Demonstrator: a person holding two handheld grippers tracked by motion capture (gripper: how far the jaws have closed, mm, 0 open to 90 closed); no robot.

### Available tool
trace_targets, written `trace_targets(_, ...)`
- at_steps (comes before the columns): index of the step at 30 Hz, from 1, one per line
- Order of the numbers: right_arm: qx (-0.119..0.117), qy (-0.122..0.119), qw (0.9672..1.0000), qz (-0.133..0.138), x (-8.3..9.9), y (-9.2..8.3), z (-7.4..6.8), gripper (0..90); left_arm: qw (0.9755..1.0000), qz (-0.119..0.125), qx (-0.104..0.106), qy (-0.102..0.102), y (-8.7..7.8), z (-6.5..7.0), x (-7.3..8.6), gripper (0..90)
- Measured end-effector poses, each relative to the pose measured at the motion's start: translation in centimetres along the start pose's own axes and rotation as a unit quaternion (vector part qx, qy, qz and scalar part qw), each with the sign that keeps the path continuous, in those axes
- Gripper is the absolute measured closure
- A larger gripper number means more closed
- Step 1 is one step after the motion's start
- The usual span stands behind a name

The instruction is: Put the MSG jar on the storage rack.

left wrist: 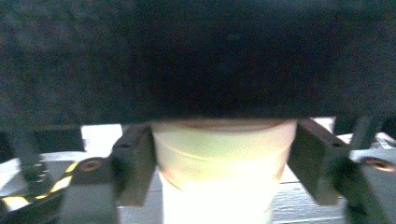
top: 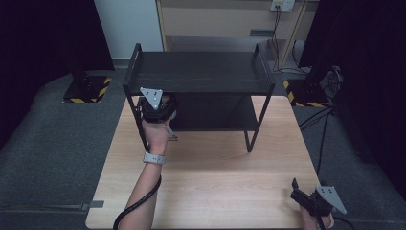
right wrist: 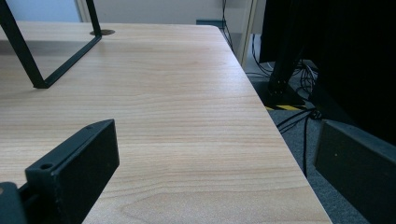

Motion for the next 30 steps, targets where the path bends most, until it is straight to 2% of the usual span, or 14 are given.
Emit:
trace_targets(6, -0.001, 0.004, 1.0, 0.001, 0.0, 0.0, 0.1, 0.5, 0.9999, -0.01, 0.001, -0.007, -0.5, 0.3, -0.1, 6.2)
trace_targets(8, -0.001, 0.005, 1.0, 0.001, 0.0, -0.1, 0.1, 0.5, 0.9998, -0.01, 0.018, -0.006, -0.9, 0.2, 0.3, 0.2)
trace_targets(12, -0.002, 0.008, 1.0, 0.002, 0.0, -0.1, 0.1, 0.5, 0.9996, -0.019, 0.021, 0.0, -2.0, 0.5, 0.8, 0.0)
trace_targets(19, -0.003, 0.013, 0.9999, 0.006, 0.1, -0.2, 0.2, 0.5, 0.9994, -0.001, 0.033, 0.012, -5.5, 0.5, 2.3, 0.0)
trace_targets(20, -0.003, 0.014, 0.9999, 0.007, 0.1, -0.2, 0.2, 0.5, 0.9991, 0.001, 0.042, 0.008, -6.0, 0.3, 2.6, 0.0)
trace_targets(22, -0.004, 0.015, 0.9999, 0.008, 0.1, -0.3, 0.2, 0.5, 0.997, -0.003, 0.077, -0.009, -7.1, -0.4, 3.2, 0.0)
trace_targets(24, -0.004, 0.014, 0.9999, 0.008, 0.1, -0.3, 0.2, 0.5, 0.9966, 0.0, 0.082, 0.0, -8.2, -0.6, 4.1, 0.0)
trace_targets(27, -0.005, 0.014, 0.9999, 0.009, 0.2, -0.3, 0.2, 0.5, 0.9966, 0.003, 0.081, 0.012, -10.2, -1.7, 6.0, 0.0)
trace_targets(28, -0.005, 0.013, 0.9999, 0.009, 0.2, -0.3, 0.2, 0.5, 0.9967, 0.004, 0.08, 0.012, -10.3, -1.7, 6.2, 0.0)
trace_targets(30, -0.005, 0.014, 0.9998, 0.009, 0.2, -0.3, 0.2, 0.5, 0.9975, 0.006, 0.069, 0.01, -11.3, -2.6, 7.6, 0.0)
Point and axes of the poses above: each handheld gripper's, and its own axes: y roughly forward along the jaws, x roughly out of its underside, z roughly to its right, the point moved 8 cm from there along y, roughly forward along the jaws, and after that the axes turned 1 degree about -z, right-handed, at the moved point
